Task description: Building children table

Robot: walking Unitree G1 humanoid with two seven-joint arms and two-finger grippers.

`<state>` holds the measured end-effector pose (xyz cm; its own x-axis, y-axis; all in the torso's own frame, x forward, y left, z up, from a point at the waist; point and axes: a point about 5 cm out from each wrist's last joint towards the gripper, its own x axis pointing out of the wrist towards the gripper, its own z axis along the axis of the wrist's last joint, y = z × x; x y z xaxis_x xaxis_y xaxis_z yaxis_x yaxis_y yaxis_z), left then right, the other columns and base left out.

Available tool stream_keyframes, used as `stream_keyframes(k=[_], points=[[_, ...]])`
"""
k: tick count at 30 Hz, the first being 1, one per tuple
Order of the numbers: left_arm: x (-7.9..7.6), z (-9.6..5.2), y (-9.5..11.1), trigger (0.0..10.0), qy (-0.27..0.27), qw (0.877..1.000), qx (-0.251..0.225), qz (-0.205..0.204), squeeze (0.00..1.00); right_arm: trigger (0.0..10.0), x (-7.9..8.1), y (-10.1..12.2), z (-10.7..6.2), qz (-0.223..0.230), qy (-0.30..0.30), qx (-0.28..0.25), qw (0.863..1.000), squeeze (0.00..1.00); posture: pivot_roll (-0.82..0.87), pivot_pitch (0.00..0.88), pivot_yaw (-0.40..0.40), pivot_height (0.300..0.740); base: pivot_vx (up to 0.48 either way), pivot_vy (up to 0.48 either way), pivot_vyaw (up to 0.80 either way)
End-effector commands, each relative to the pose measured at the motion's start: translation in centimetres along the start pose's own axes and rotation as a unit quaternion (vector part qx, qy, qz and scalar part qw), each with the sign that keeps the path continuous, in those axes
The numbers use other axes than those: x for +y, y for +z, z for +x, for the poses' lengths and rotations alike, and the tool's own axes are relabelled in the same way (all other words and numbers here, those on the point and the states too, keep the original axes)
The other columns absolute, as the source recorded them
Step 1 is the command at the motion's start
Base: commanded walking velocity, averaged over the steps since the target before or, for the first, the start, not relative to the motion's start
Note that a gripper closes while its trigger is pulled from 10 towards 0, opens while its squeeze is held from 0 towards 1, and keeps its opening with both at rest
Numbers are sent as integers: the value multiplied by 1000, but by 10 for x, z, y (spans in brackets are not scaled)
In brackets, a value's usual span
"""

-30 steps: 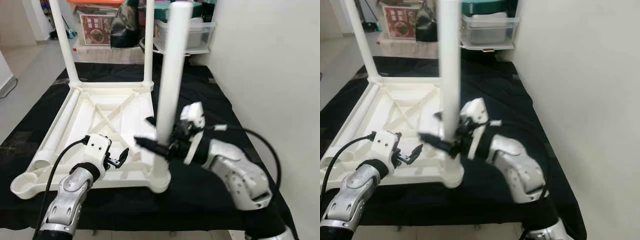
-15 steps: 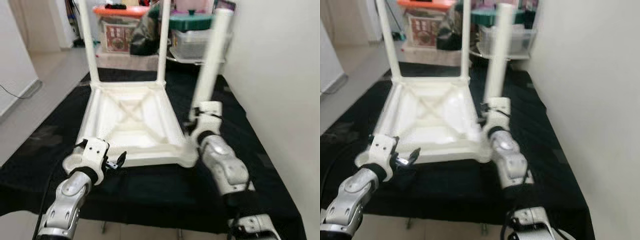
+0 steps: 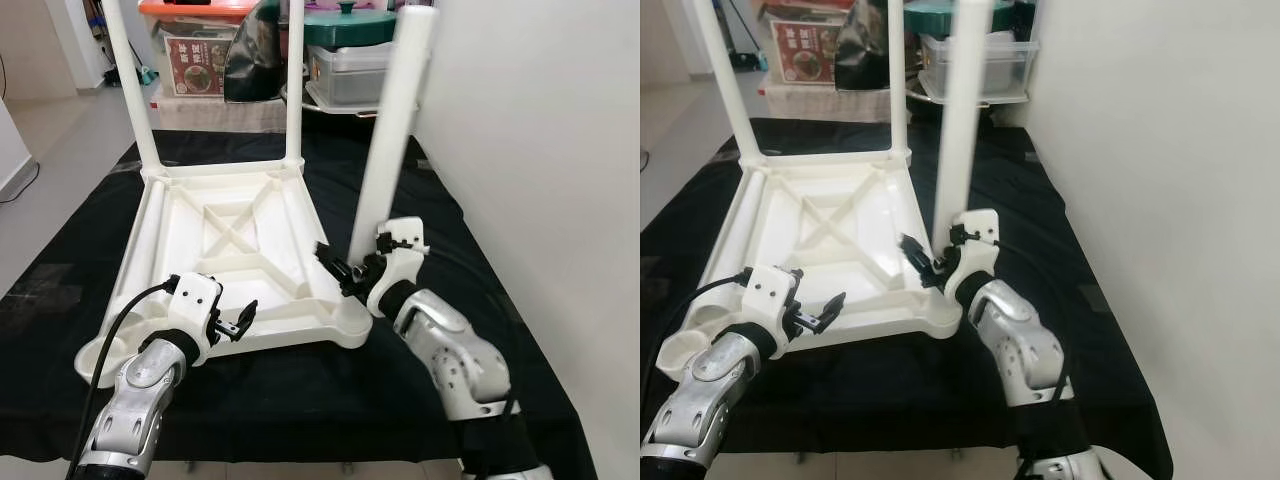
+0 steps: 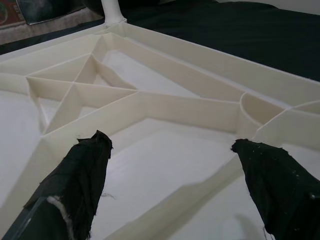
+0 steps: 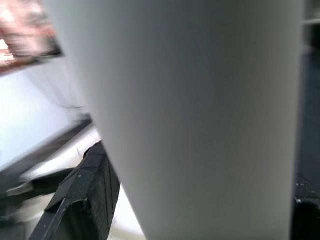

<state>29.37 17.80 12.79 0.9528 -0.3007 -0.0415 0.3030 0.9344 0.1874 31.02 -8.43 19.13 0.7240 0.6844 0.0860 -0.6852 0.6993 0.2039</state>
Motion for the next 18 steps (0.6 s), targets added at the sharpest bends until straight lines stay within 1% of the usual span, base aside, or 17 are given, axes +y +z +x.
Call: stream_keyframes(k=[1,2,3,4,6,7,8,9,10,11,12,13,14,15,16,17,18], points=[[-1,0,-2,10000,-4,1000,4,-1,0,10000,27,6,3,-9,123,-9,992,0,111,0,-61,740,0,0,0],[-2,0,-2,10000,-4,1000,3,-1,0,10000,36,5,1,-26,186,-3,982,0,117,0,-65,740,0,0,0],[-2,0,-1,10000,-3,1000,2,-1,0,10000,42,4,0,-36,222,2,974,0,117,0,-65,740,0,0,0],[-2,0,-1,10000,-3,1000,2,-1,0,10000,42,4,0,-36,222,2,974,0,117,0,-65,740,0,0,0],[0,-1,-1,10000,-1,1000,2,0,0,9961,52,-2,-1,-34,259,7,965,0,126,0,-69,740,0,0,0],[0,-1,-1,10000,0,1000,2,1,0,6314,55,-6,1,-32,263,9,964,0,126,0,-69,740,0,0,0],[0,-1,-1,10000,0,1000,2,1,0,6314,55,-6,1,-32,263,9,964,0,126,0,-69,740,0,0,0],[1,-2,-1,10000,1,1000,3,1,0,0,57,-9,3,-26,262,10,965,0,129,0,-71,740,0,0,0],[1,-3,-2,10000,3,1000,3,1,0,0,48,-14,12,-40,194,7,980,0,130,0,-71,740,0,0,0],[1,-3,-2,10000,3,1000,3,1,0,0,48,-14,12,-40,194,7,980,0,130,0,-71,740,0,0,0],[2,-4,-2,10000,4,1000,4,1,0,0,31,-20,23,-49,82,13,995,0,127,0,-68,740,0,0,0],[2,-4,-2,10000,4,1000,4,1,0,0,31,-20,23,-49,82,13,995,0,127,0,-68,740,0,0,0],[2,-4,-2,10000,3,1000,5,1,0,0,5,-28,27,-36,-42,44,997,0,124,0,-67,740,0,0,0],[2,-4,-2,10000,3,1000,5,1,0,0,5,-28,27,-36,-42,44,997,0,124,0,-67,740,0,0,0],[2,-4,-2,10000,3,1000,5,1,0,0,-17,-34,24,-25,-144,68,987,0,119,0,-65,740,0,0,0],[1,-4,-2,10000,2,1000,5,1,0,0,-38,-41,16,-16,-241,90,966,0,119,0,-65,740,0,0,0],[1,-4,-2,10000,2,1000,5,1,0,0,-38,-41,16,-16,-241,90,966,0,119,0,-65,740,0,0,0]])
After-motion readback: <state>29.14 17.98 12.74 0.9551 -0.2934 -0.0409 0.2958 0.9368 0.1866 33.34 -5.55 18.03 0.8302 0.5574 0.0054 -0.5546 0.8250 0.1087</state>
